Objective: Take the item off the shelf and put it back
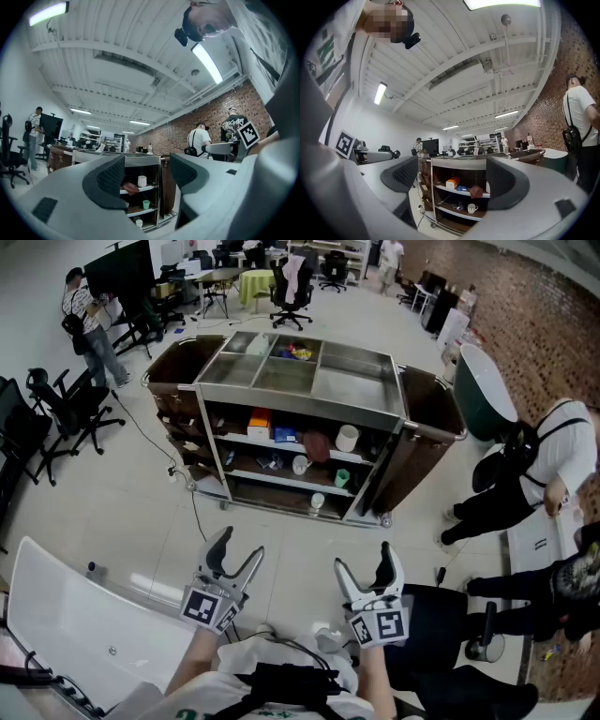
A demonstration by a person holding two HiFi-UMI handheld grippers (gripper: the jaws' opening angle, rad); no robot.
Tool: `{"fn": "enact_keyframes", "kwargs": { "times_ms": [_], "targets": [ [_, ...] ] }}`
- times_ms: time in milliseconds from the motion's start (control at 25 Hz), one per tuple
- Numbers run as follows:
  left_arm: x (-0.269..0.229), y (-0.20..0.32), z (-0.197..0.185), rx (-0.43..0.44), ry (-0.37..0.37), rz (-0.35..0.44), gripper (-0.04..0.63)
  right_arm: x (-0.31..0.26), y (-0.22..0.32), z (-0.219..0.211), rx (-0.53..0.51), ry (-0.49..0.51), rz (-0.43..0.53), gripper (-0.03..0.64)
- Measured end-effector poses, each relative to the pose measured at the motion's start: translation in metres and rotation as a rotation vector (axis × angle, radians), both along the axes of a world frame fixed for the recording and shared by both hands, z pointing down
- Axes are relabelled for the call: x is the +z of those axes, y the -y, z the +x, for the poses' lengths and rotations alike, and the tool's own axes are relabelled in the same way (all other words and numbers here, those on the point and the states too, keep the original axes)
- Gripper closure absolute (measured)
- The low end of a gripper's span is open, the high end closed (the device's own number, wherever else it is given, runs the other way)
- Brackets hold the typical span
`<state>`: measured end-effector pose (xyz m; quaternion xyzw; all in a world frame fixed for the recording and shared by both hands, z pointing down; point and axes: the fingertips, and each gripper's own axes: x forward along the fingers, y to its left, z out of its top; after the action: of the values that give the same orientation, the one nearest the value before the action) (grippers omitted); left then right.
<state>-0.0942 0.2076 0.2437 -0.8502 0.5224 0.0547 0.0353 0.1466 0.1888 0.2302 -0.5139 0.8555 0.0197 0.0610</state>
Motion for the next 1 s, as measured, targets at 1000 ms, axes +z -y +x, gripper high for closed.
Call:
{"fn": "enact_keyframes", "kwargs": {
  "times_ms": [1000],
  "targets": [
    [0.003,0.136,0.032,-0.111,-0.012,-0.023,0.319,0.019,0.156,0.042,-0.118,0.075,-0.026,0.155]
  ]
}}
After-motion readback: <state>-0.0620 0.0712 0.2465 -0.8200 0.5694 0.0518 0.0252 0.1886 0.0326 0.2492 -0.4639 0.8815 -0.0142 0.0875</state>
